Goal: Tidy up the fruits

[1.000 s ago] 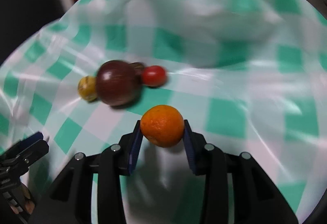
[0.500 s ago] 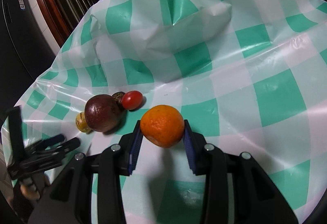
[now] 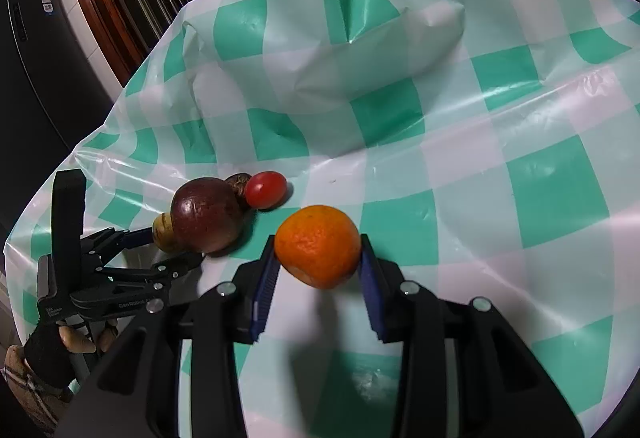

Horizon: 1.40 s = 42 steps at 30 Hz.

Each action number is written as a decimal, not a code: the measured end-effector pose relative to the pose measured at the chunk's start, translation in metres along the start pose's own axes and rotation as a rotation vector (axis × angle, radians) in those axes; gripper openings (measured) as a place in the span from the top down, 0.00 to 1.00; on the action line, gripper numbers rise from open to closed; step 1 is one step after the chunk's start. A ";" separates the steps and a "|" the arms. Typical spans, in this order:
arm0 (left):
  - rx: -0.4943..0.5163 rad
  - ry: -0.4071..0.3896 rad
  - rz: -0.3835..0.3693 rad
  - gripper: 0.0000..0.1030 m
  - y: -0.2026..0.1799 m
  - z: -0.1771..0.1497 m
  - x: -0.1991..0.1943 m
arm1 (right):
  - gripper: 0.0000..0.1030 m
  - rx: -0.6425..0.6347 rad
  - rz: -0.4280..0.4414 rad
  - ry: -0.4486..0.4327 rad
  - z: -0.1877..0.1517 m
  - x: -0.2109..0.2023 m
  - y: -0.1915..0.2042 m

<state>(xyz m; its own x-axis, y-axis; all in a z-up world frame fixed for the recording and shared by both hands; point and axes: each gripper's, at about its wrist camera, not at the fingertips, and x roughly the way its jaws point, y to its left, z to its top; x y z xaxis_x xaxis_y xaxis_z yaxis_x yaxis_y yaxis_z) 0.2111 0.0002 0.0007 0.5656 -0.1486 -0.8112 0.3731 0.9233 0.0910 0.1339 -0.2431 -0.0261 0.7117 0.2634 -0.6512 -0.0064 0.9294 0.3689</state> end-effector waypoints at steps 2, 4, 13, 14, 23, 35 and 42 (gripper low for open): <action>0.002 -0.001 -0.022 0.42 0.007 -0.002 -0.002 | 0.62 0.000 -0.001 0.003 0.000 0.001 0.000; 0.001 -0.001 -0.024 0.48 0.012 -0.003 -0.002 | 0.62 0.001 -0.003 0.005 0.000 0.001 0.001; -0.006 -0.030 0.018 0.58 0.025 -0.019 -0.015 | 0.62 0.008 -0.004 0.009 0.000 0.002 0.000; -0.012 -0.031 0.017 0.58 0.022 -0.018 -0.019 | 0.62 0.009 -0.002 0.009 0.000 0.002 -0.001; -0.112 -0.063 0.030 0.58 0.019 -0.056 -0.059 | 0.62 0.013 -0.002 0.013 0.000 0.003 -0.001; -0.250 -0.120 0.028 0.60 -0.009 -0.099 -0.103 | 0.62 0.019 0.002 0.026 0.002 0.005 -0.002; -0.262 -0.124 0.036 0.60 -0.024 -0.131 -0.142 | 0.62 0.021 0.002 0.058 -0.005 -0.003 -0.001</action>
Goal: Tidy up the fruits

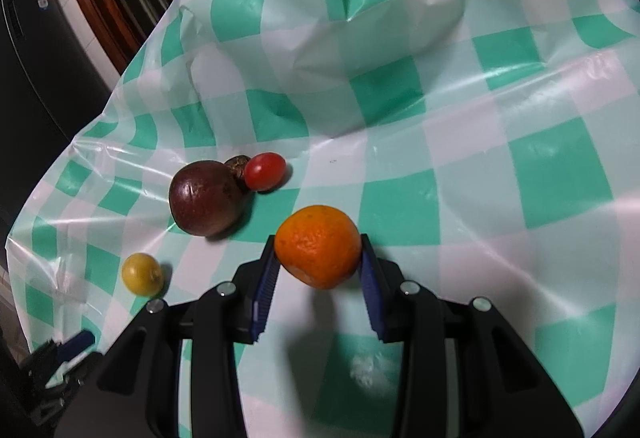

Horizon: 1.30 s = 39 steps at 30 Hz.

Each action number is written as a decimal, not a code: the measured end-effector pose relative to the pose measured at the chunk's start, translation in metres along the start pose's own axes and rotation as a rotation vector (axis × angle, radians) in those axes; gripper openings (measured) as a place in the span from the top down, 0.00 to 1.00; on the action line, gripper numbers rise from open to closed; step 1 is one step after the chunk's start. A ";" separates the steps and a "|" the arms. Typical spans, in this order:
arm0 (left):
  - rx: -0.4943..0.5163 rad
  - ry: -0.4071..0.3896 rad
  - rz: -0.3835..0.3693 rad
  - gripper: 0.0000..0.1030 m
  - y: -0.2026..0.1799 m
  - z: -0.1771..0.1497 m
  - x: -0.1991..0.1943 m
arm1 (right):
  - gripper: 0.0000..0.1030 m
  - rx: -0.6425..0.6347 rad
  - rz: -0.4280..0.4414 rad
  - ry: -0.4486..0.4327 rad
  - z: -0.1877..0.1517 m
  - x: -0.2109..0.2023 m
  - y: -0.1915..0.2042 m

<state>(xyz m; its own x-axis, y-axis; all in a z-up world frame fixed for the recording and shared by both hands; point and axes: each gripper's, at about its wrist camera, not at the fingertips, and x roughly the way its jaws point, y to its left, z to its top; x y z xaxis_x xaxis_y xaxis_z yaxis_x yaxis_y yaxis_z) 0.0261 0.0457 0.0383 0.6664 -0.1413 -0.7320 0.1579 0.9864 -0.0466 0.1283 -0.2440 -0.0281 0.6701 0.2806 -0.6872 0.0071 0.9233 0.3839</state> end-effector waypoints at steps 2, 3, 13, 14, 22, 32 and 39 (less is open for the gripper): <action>-0.009 0.036 -0.004 0.56 0.006 -0.001 0.005 | 0.62 0.010 -0.007 0.003 -0.001 -0.001 -0.001; -0.005 0.061 -0.005 0.53 0.008 0.002 0.013 | 0.62 0.014 -0.014 0.007 -0.001 0.000 -0.002; -0.026 0.113 0.002 0.27 0.017 0.075 0.109 | 0.60 -0.046 0.028 -0.011 -0.003 -0.003 0.006; -0.001 0.122 0.010 0.29 0.014 0.082 0.117 | 0.60 -0.050 0.033 -0.013 -0.003 -0.004 0.006; 0.121 0.128 -0.007 0.57 0.001 0.089 0.126 | 0.60 -0.071 0.056 -0.032 -0.002 -0.009 0.009; 0.047 0.065 -0.034 0.58 0.006 0.056 0.081 | 0.61 -0.064 0.045 -0.015 -0.001 -0.004 0.008; 0.026 0.038 -0.055 0.58 0.000 0.007 0.029 | 0.61 -0.062 0.083 0.012 -0.020 -0.018 0.015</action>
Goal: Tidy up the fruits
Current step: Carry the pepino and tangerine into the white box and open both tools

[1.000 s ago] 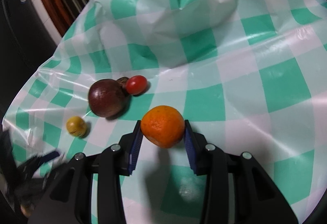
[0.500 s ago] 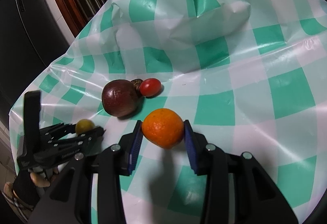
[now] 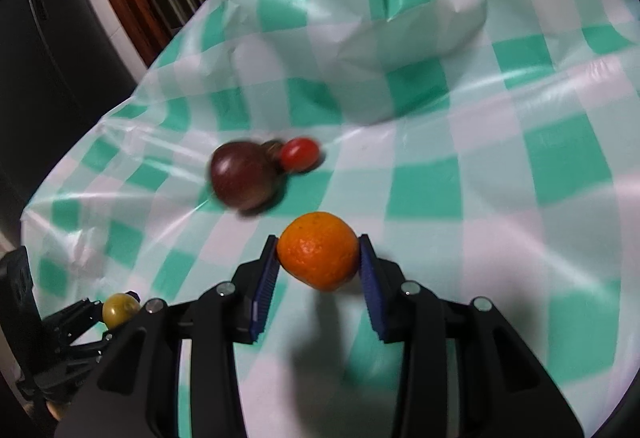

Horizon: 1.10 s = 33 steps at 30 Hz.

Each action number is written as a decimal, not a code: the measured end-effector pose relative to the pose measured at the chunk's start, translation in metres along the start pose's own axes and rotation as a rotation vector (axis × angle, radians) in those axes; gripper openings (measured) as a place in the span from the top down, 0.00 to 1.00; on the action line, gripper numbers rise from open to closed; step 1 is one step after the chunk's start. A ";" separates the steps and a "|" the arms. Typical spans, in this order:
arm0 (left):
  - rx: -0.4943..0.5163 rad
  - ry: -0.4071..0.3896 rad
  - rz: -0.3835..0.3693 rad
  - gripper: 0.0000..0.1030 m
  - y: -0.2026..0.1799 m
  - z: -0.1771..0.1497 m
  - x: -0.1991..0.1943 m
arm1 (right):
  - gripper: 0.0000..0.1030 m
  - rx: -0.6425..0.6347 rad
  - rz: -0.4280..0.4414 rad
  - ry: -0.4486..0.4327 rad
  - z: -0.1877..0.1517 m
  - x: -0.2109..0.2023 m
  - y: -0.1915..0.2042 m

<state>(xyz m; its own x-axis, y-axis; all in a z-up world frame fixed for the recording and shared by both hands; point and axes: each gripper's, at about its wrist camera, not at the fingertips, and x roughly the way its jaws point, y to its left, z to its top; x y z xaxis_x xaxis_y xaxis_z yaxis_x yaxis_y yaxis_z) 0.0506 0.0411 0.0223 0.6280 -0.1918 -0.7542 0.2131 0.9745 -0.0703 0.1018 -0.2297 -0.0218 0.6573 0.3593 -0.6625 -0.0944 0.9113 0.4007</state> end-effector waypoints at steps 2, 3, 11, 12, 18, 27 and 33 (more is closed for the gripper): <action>-0.013 -0.015 -0.001 0.58 0.001 -0.018 -0.019 | 0.61 -0.004 0.045 0.015 -0.018 -0.014 0.012; -0.020 -0.022 0.004 0.58 0.003 -0.027 -0.028 | 0.61 -0.007 0.062 0.027 -0.026 -0.020 0.018; -0.143 -0.145 0.022 0.58 0.037 -0.123 -0.153 | 0.61 -0.141 0.265 0.083 -0.110 -0.093 0.110; -0.155 -0.160 0.033 0.58 0.044 -0.138 -0.170 | 0.61 -0.176 0.293 0.093 -0.124 -0.102 0.127; -0.229 -0.180 0.126 0.58 0.088 -0.226 -0.249 | 0.61 -0.328 0.419 0.161 -0.180 -0.123 0.212; -0.392 -0.060 0.294 0.58 0.169 -0.347 -0.281 | 0.61 -0.841 0.542 0.403 -0.315 -0.110 0.364; -0.553 0.174 0.282 0.58 0.226 -0.408 -0.224 | 0.61 -1.158 0.366 0.624 -0.416 -0.032 0.411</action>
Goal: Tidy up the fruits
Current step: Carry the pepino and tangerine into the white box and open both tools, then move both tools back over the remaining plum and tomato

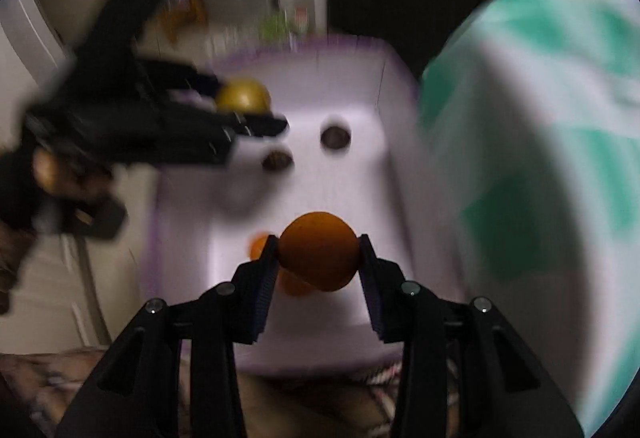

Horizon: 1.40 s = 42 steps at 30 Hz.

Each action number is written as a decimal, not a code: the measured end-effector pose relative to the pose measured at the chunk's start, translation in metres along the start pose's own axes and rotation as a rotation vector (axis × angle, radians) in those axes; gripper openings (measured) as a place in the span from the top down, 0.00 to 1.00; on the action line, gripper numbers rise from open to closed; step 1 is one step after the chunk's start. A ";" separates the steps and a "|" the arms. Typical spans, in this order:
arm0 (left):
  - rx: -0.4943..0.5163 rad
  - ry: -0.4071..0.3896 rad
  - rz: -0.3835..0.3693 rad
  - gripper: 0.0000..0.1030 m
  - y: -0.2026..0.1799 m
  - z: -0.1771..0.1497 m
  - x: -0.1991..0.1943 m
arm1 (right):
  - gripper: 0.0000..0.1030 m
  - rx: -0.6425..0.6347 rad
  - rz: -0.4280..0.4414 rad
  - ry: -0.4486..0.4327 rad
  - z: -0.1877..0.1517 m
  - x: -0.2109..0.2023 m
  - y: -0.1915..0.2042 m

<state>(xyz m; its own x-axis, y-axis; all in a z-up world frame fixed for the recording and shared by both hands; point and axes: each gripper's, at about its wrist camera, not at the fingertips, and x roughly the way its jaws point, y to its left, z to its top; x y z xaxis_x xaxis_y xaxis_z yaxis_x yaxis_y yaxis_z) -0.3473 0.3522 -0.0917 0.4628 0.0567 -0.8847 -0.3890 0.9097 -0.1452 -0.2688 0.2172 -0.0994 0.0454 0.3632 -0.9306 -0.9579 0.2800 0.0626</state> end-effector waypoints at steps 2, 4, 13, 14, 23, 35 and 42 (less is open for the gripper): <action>-0.026 0.080 0.002 0.58 0.010 0.004 0.024 | 0.61 -0.008 -0.041 0.090 0.008 0.034 -0.002; -0.031 0.153 0.020 0.58 0.014 0.011 0.044 | 0.61 -0.013 -0.077 0.164 0.015 0.063 -0.011; 0.001 0.367 0.097 0.58 0.013 0.040 0.111 | 0.61 -0.076 -0.133 0.353 0.023 0.124 0.001; 0.008 0.378 0.103 0.58 0.011 0.039 0.114 | 0.61 -0.074 -0.128 0.350 0.023 0.123 0.001; -0.009 0.351 0.097 0.24 0.009 0.038 0.106 | 0.26 -0.058 -0.122 0.273 0.021 0.094 -0.001; -0.057 -0.259 0.320 0.14 -0.037 0.056 -0.130 | 0.19 -0.201 -0.027 -0.334 -0.020 -0.156 0.026; 0.259 -0.588 0.065 0.14 -0.209 0.097 -0.181 | 0.01 0.171 -0.331 -0.782 -0.106 -0.278 -0.097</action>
<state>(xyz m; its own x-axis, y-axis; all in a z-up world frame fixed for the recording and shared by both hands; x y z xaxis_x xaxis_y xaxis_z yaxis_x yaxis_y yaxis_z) -0.2730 0.1920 0.1416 0.8325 0.2637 -0.4872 -0.2598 0.9626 0.0769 -0.2189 -0.0049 0.1154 0.5566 0.7286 -0.3992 -0.8079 0.5867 -0.0556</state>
